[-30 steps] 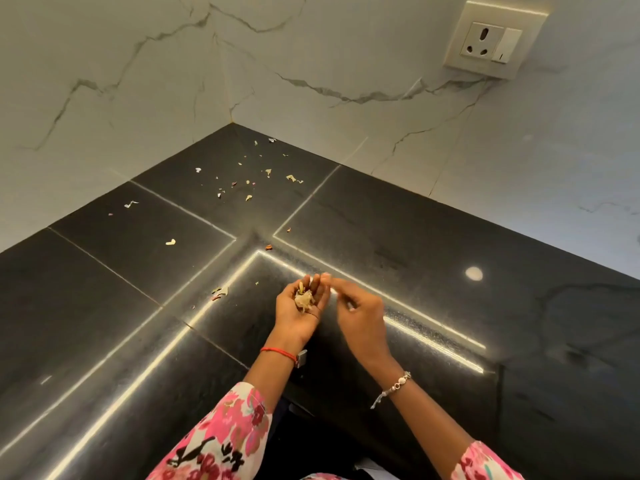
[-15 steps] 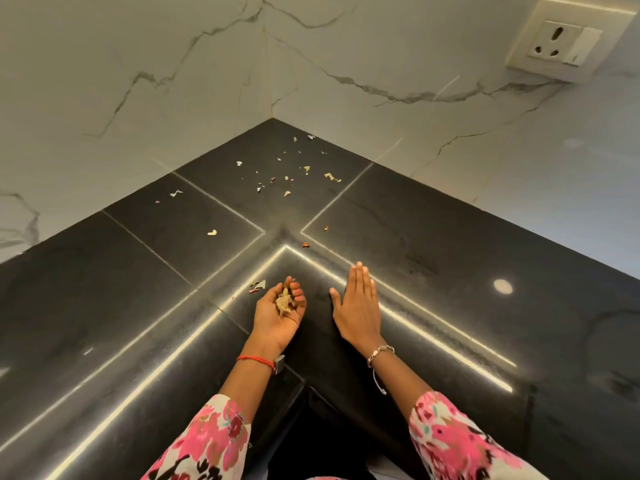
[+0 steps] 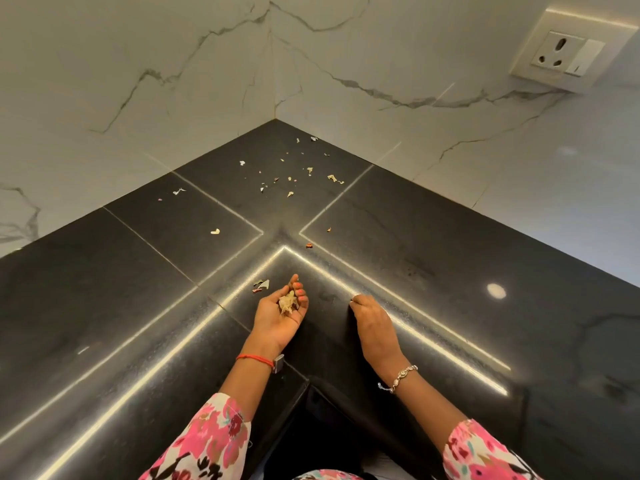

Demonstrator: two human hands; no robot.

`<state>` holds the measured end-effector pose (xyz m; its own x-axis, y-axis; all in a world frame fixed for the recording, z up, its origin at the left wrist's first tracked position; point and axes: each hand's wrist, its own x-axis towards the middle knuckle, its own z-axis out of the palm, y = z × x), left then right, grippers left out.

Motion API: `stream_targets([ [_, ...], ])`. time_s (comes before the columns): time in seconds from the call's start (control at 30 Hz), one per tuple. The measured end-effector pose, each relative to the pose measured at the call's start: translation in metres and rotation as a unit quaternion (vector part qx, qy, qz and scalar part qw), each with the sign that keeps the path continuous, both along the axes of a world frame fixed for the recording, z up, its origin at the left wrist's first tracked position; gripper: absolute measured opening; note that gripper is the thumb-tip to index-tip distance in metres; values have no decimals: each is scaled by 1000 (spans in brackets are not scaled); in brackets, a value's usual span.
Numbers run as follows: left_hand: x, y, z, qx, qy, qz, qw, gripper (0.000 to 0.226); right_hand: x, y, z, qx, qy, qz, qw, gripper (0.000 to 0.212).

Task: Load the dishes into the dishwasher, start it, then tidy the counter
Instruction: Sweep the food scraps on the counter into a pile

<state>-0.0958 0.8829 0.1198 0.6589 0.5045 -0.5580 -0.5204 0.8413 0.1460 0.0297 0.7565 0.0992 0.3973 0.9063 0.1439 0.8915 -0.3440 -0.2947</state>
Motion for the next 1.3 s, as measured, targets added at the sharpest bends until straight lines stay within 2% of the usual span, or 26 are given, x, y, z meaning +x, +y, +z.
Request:
stream_targets([
  [0.03,1,-1,0,-2,1,-4,1000,30,-1,2,0,6,-18,-1,1000,27],
  [0.13,3,-4,2,-1,10,-15,1000,29,-3,8,10,-1,-44,11,999,45],
  [0.23,2,-6,4,-1,19,-21,1000,29,2,12,13,-14,-35,19,999,38],
  [0.3,0,-5,5,-1,26,-24,999,29,9,21,13,-5,18,-25,1000,19],
  [0.4,-5,0,3,1,34,-19,999,30,8,39,35,80,176,-125,973,13],
  [0.5,-8,4,5,6,37,-8,999,31,-22,56,71,160,257,-68,951,13],
  [0.6,-11,8,7,5,38,-8,999,32,-60,67,78,116,303,39,945,21],
  [0.7,-16,15,8,-19,42,5,999,33,-81,76,68,34,278,96,955,33],
  [0.73,-18,19,6,-24,47,17,998,36,-82,80,66,51,287,98,952,34],
  [0.83,-27,30,2,-28,49,40,998,31,-64,95,68,185,285,67,938,25],
  [0.9,-35,37,-1,-40,29,47,998,26,-34,115,62,211,267,26,940,25],
  [0.97,-43,42,-1,-47,30,54,997,27,5,136,49,145,242,-1,959,32],
  [1.03,-52,46,-2,-45,41,69,996,29,41,151,32,13,220,-13,975,46],
  [1.13,-64,48,-4,-41,38,89,994,30,63,166,9,-107,162,-20,981,64],
  [1.23,-75,53,-5,-37,42,104,993,30,43,172,-3,-113,97,6,989,72],
  [1.3,-79,54,-3,-26,41,105,993,29,17,170,-7,-83,100,51,990,71],
])
